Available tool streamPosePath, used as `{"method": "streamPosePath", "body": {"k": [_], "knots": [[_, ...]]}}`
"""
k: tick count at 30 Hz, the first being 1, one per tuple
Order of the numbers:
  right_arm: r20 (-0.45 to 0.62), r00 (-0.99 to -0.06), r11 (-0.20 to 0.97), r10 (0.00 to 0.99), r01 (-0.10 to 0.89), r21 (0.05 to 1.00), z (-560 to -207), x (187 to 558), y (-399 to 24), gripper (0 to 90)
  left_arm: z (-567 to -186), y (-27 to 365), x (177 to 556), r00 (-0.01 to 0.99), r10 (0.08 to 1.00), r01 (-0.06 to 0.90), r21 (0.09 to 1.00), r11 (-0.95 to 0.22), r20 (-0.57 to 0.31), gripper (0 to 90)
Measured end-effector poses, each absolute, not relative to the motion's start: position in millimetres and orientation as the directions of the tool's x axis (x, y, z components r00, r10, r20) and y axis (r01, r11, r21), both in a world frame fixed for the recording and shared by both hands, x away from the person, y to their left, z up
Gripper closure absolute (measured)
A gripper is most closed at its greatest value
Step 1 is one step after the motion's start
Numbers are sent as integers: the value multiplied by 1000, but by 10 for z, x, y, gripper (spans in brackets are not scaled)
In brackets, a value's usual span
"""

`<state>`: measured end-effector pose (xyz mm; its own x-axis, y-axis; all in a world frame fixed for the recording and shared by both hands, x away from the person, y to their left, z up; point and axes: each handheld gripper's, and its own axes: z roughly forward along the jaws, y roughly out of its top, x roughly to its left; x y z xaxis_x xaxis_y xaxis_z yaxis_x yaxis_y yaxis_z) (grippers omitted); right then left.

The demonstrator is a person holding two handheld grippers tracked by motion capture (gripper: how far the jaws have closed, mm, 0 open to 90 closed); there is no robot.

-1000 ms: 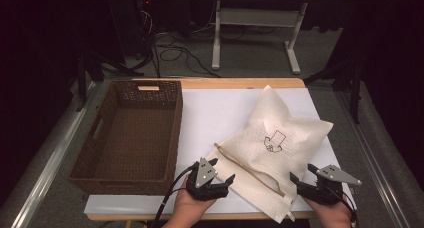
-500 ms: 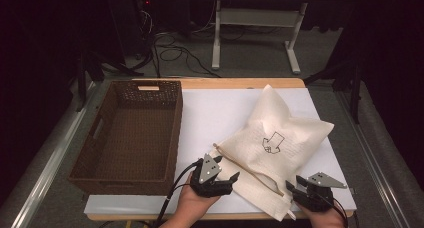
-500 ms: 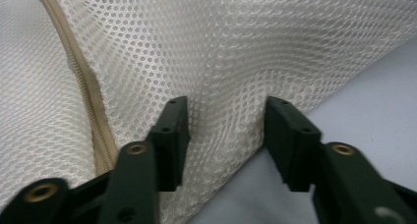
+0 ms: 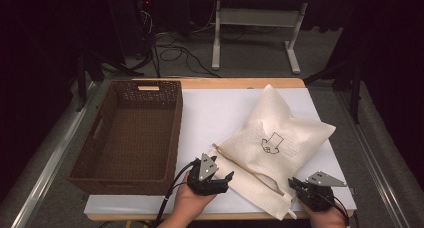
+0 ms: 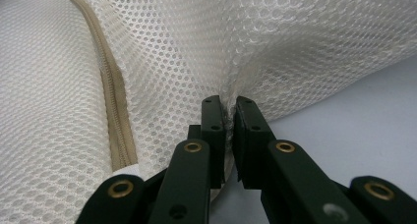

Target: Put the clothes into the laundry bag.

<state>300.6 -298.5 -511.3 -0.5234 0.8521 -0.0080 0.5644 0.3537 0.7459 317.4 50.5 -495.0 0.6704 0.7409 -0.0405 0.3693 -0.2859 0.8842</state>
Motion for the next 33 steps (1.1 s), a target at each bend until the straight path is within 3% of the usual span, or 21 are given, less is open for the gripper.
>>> {"method": "streamPosePath", "body": {"k": [8, 14, 16, 18, 19, 22, 31, 33], "knots": [[-31, -495, 347, 868, 562, 751, -5079, 3017, -3182, 858, -5101, 600, 3332, 607, 795, 438, 835, -333, -1, 281], [-26, -486, 337, 874, 567, 752, -5079, 3031, -3238, 857, -5205, 595, 3469, 613, 790, 500, 781, -375, -13, 397], [-33, -488, 345, 872, 564, 750, -5080, 3033, -3237, 856, -5238, 570, 3492, 628, 778, 501, 773, -390, -15, 490], [-37, -492, 350, 870, 561, 750, -5083, 3038, -3239, 855, -5246, 555, 3492, 638, 770, 489, 777, -396, -9, 665], [-39, -492, 352, 870, 562, 748, -5085, 3042, -3239, 855, -5244, 538, 3493, 651, 759, 481, 777, -406, -6, 665], [-44, -494, 358, 869, 563, 745, -5086, 3061, -3250, 855, -5232, 522, 3468, 657, 754, 474, 780, -409, -4, 812], [-64, -477, 360, 876, 561, 746, -5060, 3098, -3306, 857, -5221, 459, 3199, 700, 714, 449, 777, -441, 1, 826], [-63, -478, 360, 876, 560, 746, -5062, 3152, -3364, 857, -5228, 439, 3124, 707, 707, 435, 778, -453, 17, 796]]}}
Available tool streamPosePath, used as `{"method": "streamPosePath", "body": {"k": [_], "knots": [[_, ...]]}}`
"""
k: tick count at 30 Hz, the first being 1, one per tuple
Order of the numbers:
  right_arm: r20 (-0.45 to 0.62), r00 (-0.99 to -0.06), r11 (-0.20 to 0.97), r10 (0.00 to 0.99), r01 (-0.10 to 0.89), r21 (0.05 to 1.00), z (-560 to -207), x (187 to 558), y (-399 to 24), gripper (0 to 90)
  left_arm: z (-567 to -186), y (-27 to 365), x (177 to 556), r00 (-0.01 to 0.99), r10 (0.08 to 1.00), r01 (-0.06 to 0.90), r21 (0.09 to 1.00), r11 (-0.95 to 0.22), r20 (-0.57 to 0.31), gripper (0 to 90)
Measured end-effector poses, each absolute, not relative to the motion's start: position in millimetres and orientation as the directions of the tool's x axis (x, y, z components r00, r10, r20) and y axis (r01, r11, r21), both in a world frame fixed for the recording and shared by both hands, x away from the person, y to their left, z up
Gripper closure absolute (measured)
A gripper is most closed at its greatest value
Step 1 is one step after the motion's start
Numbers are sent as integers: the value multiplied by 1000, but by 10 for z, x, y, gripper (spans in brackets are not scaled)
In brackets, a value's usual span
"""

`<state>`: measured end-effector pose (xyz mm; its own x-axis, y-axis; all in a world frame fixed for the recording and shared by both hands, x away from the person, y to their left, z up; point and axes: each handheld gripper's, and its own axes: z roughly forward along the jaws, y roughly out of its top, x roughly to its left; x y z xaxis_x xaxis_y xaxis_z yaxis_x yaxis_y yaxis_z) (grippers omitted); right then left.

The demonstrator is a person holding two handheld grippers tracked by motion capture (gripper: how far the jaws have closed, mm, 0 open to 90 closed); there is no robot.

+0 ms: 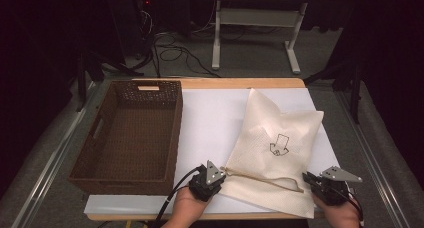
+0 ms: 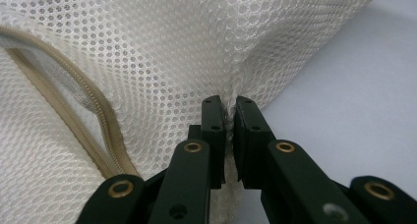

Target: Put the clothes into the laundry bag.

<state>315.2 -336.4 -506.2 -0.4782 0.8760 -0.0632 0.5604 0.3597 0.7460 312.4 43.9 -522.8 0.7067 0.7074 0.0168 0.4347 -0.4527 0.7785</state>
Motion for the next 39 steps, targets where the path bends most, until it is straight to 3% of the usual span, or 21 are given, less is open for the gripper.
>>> {"method": "streamPosePath", "body": {"k": [11, 21, 23, 28, 35, 38, 39], "knots": [[-70, -476, 363, 877, 559, 746, -5063, 3348, -3495, 862, -5225, 281, 2828, 760, 650, 409, 783, -468, -9, 817], [-62, -474, 357, 878, 565, 744, -5059, 3463, -3601, 861, -5229, 194, 2729, 781, 624, 396, 790, -467, -22, 749], [-61, -473, 356, 879, 567, 743, -5061, 3461, -3598, 844, -5219, 207, 2728, 769, 640, 396, 793, -463, -10, 661], [-35, -460, 322, 887, 562, 762, -5005, 3411, -3616, 698, -5131, 350, 2770, 716, 698, 394, 826, -403, -2, 420], [3, -478, 251, 878, 466, 849, -4742, 3249, -3508, 513, -4927, 636, 2830, 658, 753, 367, 878, -308, -11, 290], [28, -492, 218, 870, 434, 874, -4661, 3190, -3433, 435, -4871, 692, 2824, 643, 766, 355, 888, -293, -4, 161], [30, -503, 208, 864, 410, 888, -4608, 3156, -3368, 357, -4850, 706, 2818, 639, 769, 348, 891, -291, 2, 161]]}}
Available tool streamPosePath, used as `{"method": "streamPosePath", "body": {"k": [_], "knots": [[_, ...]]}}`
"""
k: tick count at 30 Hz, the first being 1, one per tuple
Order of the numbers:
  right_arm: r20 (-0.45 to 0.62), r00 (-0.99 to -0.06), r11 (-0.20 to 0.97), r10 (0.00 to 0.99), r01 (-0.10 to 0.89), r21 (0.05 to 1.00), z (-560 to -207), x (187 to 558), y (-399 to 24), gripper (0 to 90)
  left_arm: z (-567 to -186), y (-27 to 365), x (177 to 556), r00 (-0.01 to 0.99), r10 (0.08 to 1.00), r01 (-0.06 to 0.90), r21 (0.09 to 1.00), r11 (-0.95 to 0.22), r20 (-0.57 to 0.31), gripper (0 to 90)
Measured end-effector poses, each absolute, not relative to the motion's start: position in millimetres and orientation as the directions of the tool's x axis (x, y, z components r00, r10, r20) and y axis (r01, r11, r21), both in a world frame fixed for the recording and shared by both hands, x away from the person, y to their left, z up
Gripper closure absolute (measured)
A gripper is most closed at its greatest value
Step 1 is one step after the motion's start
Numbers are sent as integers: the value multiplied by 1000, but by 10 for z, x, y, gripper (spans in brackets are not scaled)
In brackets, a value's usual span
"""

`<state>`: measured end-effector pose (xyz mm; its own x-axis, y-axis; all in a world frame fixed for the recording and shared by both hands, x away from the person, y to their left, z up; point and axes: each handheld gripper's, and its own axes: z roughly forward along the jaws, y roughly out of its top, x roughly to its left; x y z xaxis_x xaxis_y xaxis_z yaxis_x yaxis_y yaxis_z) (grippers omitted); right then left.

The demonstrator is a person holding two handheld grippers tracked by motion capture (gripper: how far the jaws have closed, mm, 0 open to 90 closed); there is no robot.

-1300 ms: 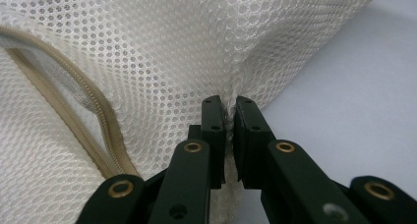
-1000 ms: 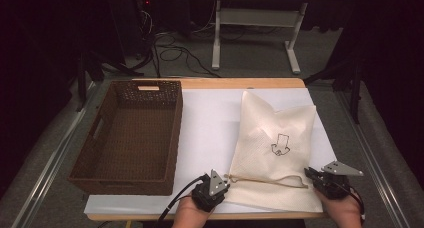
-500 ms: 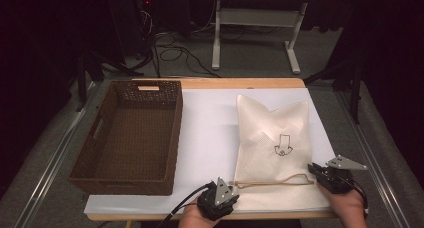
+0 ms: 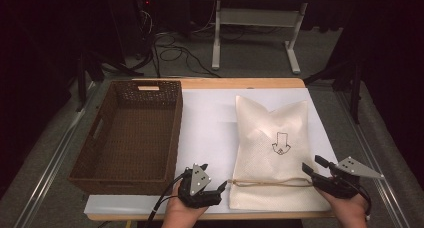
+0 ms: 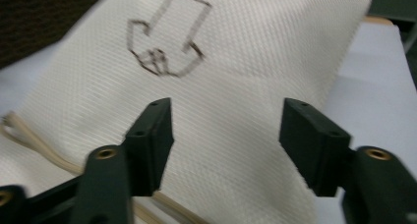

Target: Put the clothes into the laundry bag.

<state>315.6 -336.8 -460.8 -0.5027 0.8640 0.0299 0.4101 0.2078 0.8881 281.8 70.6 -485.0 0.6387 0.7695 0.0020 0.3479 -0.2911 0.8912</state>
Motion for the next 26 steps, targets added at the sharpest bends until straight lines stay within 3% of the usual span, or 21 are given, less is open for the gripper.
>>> {"method": "streamPosePath", "body": {"k": [5, 11, 26], "knots": [[-7, -514, 230, 858, 371, 900, -4530, 3079, -3082, 4, -4798, 734, 2798, 641, 767, 363, 888, -280, -20, 57], [-34, -560, 271, 828, 346, 898, -4563, 3018, -2845, 3, -4754, 750, 2769, 628, 778, 338, 897, -284, 10, 0], [-27, -571, 275, 820, 352, 895, -4613, 3042, -2817, 3, -4792, 753, 2782, 623, 782, 346, 888, -302, 23, 0]]}}
